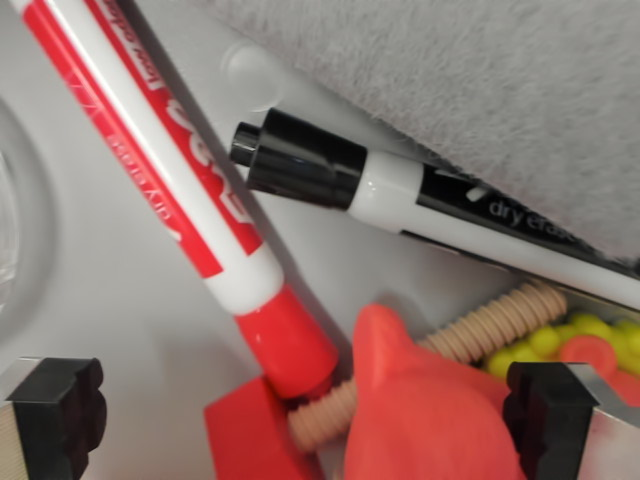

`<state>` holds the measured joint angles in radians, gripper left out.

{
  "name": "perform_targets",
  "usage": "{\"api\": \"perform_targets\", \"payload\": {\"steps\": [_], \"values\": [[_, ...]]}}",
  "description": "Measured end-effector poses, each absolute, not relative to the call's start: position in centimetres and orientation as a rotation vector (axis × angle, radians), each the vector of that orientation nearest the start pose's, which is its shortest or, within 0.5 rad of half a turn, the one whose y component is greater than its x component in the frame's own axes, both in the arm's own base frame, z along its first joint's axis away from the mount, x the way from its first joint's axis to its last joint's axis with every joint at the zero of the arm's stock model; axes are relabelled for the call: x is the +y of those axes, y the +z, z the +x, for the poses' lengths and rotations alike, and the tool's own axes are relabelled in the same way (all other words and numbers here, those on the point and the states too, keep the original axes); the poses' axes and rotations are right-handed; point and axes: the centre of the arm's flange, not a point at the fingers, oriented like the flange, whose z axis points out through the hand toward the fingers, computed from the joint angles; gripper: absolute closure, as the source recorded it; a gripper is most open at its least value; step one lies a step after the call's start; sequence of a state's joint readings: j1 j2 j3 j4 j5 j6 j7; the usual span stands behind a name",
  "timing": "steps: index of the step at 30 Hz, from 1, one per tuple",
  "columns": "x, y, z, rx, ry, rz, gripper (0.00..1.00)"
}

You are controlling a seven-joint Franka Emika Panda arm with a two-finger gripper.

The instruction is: Pick an object from the bin

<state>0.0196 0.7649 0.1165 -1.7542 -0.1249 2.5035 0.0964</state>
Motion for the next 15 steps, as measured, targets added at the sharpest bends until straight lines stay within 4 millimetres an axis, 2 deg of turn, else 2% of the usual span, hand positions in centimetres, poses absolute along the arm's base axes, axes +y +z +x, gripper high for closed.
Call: {"api": "perform_targets", "payload": {"steps": [5, 15], "values": [[8.6, 11.9, 65.3, -0.176, 0.001, -3.129, 0.0], [9.1, 11.1, 66.1, -0.183, -0.049, -3.127, 0.0]]}}
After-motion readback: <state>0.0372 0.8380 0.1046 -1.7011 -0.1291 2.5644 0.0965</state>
